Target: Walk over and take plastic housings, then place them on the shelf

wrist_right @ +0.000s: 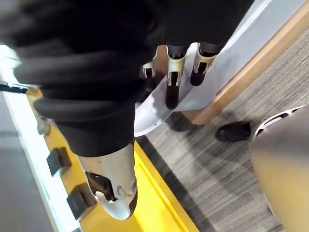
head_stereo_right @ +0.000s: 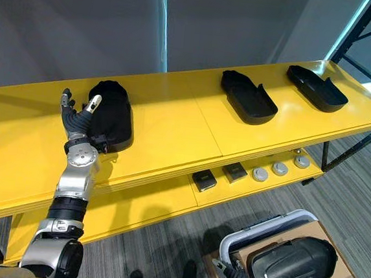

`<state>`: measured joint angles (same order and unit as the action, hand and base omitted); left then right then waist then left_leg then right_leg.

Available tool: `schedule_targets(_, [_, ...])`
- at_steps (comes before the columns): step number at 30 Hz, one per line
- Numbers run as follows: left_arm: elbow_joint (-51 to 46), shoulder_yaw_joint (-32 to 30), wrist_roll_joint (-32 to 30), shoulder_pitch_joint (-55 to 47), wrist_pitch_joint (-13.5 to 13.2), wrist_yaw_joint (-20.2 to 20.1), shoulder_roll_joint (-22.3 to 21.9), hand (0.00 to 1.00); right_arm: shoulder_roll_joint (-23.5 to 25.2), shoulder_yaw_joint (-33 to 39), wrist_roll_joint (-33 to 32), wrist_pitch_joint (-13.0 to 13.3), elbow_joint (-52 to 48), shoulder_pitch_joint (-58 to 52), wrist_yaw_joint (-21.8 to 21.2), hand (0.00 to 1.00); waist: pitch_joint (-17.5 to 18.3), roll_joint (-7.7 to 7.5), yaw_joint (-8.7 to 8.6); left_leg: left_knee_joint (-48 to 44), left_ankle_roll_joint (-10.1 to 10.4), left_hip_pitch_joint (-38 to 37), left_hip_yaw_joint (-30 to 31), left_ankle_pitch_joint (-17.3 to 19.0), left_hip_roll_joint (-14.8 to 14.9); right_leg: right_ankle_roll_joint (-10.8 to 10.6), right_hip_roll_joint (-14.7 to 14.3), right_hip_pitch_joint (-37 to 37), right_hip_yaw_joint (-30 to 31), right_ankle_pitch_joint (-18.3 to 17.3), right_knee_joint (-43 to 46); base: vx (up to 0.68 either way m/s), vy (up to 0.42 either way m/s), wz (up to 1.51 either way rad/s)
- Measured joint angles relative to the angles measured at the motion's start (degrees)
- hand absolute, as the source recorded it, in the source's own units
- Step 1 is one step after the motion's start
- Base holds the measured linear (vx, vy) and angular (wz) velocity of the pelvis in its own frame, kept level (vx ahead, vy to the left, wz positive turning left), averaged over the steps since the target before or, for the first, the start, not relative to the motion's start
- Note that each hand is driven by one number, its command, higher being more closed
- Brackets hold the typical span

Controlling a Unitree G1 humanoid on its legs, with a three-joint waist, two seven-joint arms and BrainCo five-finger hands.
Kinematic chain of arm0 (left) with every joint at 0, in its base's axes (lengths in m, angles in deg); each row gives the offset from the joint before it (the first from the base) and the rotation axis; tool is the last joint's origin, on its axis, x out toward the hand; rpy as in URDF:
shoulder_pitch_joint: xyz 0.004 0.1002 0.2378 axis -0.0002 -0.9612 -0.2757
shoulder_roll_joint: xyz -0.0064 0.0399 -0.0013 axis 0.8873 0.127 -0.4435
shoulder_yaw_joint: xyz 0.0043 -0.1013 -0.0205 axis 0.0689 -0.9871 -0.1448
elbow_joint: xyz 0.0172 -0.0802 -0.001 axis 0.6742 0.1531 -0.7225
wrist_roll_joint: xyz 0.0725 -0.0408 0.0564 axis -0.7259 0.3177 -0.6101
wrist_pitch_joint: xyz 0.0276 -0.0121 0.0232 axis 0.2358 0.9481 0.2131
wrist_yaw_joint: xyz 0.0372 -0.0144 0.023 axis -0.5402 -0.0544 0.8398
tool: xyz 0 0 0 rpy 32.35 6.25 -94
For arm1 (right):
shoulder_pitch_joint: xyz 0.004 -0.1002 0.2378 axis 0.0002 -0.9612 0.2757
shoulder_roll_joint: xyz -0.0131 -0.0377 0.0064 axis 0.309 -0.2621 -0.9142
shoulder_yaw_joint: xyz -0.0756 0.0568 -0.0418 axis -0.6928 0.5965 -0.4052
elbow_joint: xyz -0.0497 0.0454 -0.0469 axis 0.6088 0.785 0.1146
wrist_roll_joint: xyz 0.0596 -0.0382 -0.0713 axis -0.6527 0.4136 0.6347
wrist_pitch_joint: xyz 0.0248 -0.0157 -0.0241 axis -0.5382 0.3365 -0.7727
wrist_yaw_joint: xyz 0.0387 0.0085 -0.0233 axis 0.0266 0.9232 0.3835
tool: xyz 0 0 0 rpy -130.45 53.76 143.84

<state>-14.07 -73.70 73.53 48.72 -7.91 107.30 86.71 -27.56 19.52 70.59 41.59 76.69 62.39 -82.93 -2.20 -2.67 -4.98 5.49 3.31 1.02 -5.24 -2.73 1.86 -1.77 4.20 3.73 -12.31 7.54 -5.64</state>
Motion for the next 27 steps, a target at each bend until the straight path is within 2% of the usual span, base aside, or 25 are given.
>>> schedule_targets(3, [-4.50, 4.30, -4.53, -3.37, -0.59, -0.87, -2.28, 0.00, 0.11, 0.01, -0.01, 0.44, -0.02, -0.77, 0.34, 0.00, 0.02, 0.03, 1.11, -0.02, 0.02, -0.70, 0.02, 0.04, 0.05, 0.00, -0.01, -0.72, 0.19, -0.02, 0.00, 0.02, 0.011, 0.02])
schedule_targets(4, [-6.35, 6.12, -5.93, -5.69, -0.72, -1.47, -2.94, 1.00, 0.27, 0.02, -0.02, 0.80, -0.02, -1.05, 0.48, 0.00, 0.08, 0.09, 1.21, -0.01, 0.03, -0.90, 0.05, 0.08, 0.08, -0.02, -0.02, -1.01, 0.27, -0.06, 0.00, 0.00, 0.000, 0.00])
schedule_targets(6, [-7.40, 8.57, -8.93, -9.57, -1.60, -3.38, -3.45, 1.00, 0.59, 0.00, -0.09, 1.25, -0.04, -1.09, 0.51, 0.00, 0.10, 0.12, 1.42, 0.05, 0.20, -0.86, -0.19, 0.48, 0.14, -0.06, -0.02, -1.02, 0.71, -0.17, 0.00, -0.03, 0.008, -0.05])
schedule_targets(10, [-7.81, 13.03, -11.73, -18.71, -1.67, -7.01, -4.60, 1.00, 0.76, 0.00, -0.10, 2.01, -0.16, -2.36, 0.49, 0.00, 0.57, 0.59, 2.65, 0.37, -0.33, -0.99, -1.26, 1.40, 0.41, -0.80, -0.24, -1.03, 1.61, -0.93, -0.02, -0.08, 0.005, -0.10])
schedule_targets(15, [-7.75, 14.14, -13.33, -25.67, -2.09, -9.99, -4.93, 1.00, 1.18, -0.04, -0.21, 2.03, -0.48, -3.20, 0.50, 0.00, 1.69, 0.78, 2.84, 0.40, -0.27, -1.89, -2.79, 1.36, 0.99, -1.23, -0.73, -1.71, 1.68, -1.36, -0.03, -0.01, -0.007, -0.04])
schedule_targets(17, [-6.46, 14.29, -14.08, -26.07, -2.77, -10.06, -4.88, 1.00, 1.45, -0.08, -0.21, 1.99, -0.75, -3.38, 0.50, 0.00, 2.04, 0.48, 3.09, 0.40, -0.27, -1.84, -2.78, 1.35, 1.09, -1.31, -0.83, -1.69, 1.62, -1.45, -0.04, 0.00, 0.000, 0.00])
schedule_targets(27, [1.57, 12.54, -14.34, -26.37, -2.38, -9.93, -4.87, 1.00, 2.34, -0.45, -0.21, 1.81, -1.79, -3.19, 0.63, 0.00, 2.36, -0.18, 3.08, 0.41, -0.04, -1.72, -2.79, 1.26, 1.06, -1.20, -0.80, -1.60, 1.34, -1.81, -0.06, 0.01, 0.002, 0.00])
